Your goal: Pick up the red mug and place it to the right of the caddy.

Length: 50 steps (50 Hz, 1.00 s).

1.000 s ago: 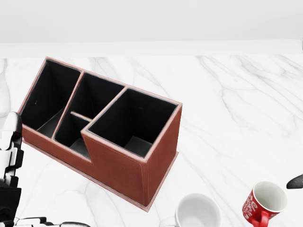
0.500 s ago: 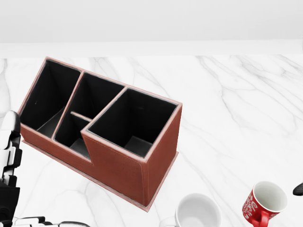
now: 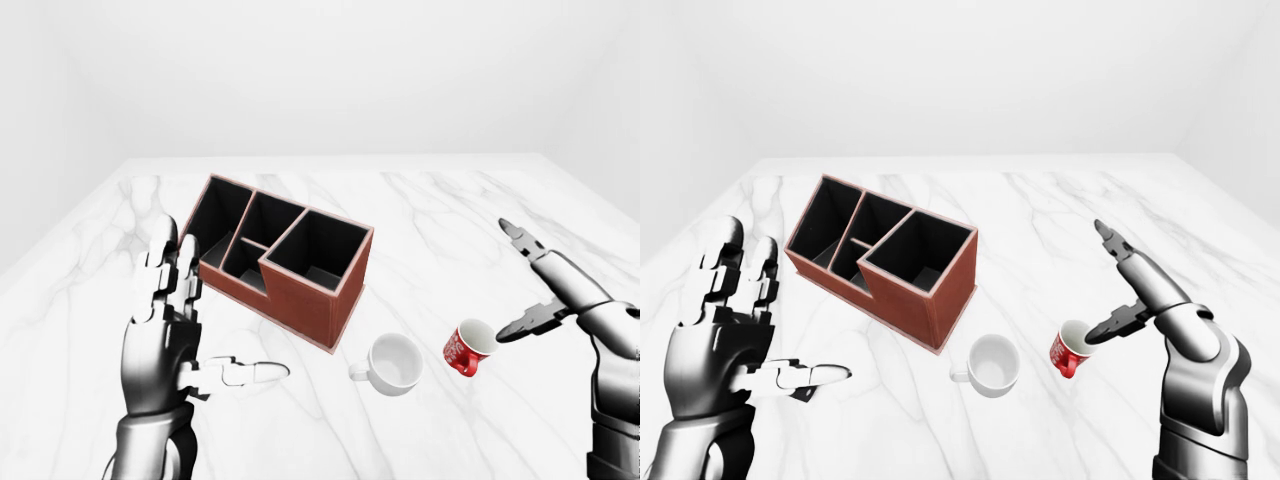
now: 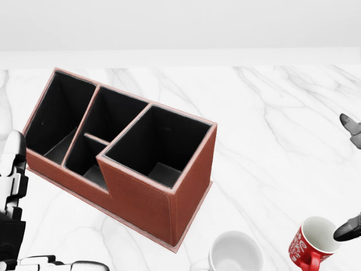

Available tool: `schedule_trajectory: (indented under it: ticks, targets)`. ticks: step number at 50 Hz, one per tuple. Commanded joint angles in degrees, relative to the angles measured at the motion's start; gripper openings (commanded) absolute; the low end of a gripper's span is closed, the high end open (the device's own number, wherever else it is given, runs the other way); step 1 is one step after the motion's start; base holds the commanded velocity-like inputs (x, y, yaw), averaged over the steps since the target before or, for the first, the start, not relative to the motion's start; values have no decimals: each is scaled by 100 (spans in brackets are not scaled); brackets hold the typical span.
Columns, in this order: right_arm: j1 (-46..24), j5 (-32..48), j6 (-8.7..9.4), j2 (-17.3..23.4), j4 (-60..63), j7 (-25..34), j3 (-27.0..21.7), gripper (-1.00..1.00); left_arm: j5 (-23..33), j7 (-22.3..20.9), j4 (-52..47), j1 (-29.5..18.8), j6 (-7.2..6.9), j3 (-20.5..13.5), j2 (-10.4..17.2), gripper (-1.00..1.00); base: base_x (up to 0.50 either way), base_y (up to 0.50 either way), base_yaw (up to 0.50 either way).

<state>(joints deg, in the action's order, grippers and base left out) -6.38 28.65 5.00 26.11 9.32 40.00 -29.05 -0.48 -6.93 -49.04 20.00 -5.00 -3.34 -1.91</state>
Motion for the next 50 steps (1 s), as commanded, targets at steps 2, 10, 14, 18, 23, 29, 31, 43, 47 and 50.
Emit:
schedule_trajectory:
  ticks: [2, 10, 14, 18, 23, 29, 31, 43, 47, 50]
  targets:
    - [-108, 61, 0, 5, -979, 0, 395, 99, 10, 19, 7, 3, 0, 25, 18, 100, 0, 0, 0]
    - [73, 160, 0, 23, -1126, 0, 360, 99, 11, 8, -26, 41, 0, 25, 6, 100, 0, 0, 0]
    - [120, 233, 0, 54, -1127, 0, 297, 99, 8, 9, -54, 48, 0, 18, 2, 100, 0, 0, 0]
    - [170, 315, 0, 80, -1185, 0, 249, 99, 12, 21, -42, 27, 0, 27, 5, 100, 0, 0, 0]
    - [212, 455, 0, 99, -1327, 0, 222, 99, 20, 25, -54, 45, 0, 37, 9, 100, 0, 0, 0]
    - [161, 562, 0, 147, -1546, 0, 263, 99, 16, 24, -39, 42, 0, 34, 9, 100, 0, 0, 0]
    - [147, 600, 0, 154, -1592, 0, 277, 98, 22, 21, -66, 56, 0, 35, 11, 100, 0, 0, 0]
    - [30, 736, 0, 243, -1787, 0, 337, 99, 14, -12, -131, 79, 0, 2, -13, 100, 0, 0, 0]
    - [46, 808, 0, 274, -1731, 0, 333, 98, 2, -18, -119, 61, 0, -16, -9, 100, 0, 0, 0]
    - [20, 847, 0, 290, -1777, 0, 328, 99, 4, -25, -108, 68, 0, -23, -13, 100, 0, 0, 0]
